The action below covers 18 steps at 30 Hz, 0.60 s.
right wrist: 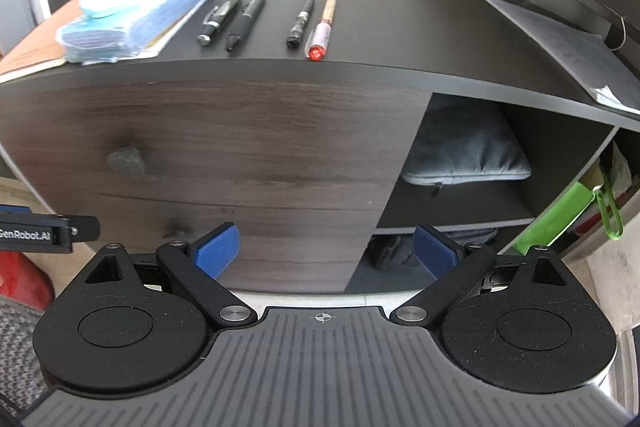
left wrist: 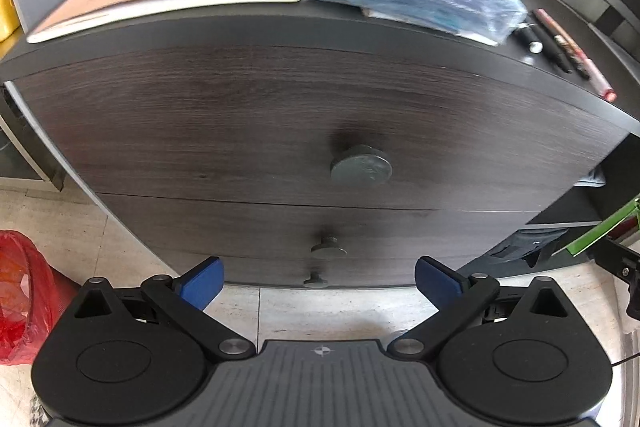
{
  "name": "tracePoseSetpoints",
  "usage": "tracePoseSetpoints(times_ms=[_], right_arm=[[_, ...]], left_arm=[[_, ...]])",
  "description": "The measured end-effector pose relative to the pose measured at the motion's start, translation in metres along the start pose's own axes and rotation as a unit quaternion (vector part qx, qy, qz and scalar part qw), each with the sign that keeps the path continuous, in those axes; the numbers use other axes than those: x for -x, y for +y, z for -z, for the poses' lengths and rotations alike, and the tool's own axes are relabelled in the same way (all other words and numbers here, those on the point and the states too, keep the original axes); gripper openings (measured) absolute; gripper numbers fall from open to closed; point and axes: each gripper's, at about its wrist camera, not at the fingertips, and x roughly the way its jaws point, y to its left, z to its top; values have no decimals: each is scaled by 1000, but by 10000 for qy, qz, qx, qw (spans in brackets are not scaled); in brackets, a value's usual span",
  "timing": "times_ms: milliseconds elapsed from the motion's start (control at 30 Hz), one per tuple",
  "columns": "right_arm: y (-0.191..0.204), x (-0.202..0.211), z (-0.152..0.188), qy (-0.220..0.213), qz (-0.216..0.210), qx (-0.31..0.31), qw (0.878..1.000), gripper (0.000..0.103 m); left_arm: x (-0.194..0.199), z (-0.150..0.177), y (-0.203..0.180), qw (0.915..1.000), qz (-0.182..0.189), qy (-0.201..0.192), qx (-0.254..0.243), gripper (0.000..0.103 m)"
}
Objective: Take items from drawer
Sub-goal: 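Move the left gripper toward the round knob of the top drawer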
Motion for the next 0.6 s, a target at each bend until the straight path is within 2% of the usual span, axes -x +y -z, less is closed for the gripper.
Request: tracePoseSetpoints(times_ms=[167,267,400,600], right_arm=[[-7,-24,-9,13,32,122,9999,97],[-14,-38,-15,65,-30,120,9999,97],[-24,-56,-21,145,-185,27,9997,97],[-38,-74,-26,116,-510,96,9986,97]], left_arm=[[-20,-15,-1,10000,49,58,65,85],[-30,-24,-3,10000,8,30,25,81],[-38,-34,-5,10000,-6,9,33,80],[-42,-47,-5,9996,-33,-276,11,80]])
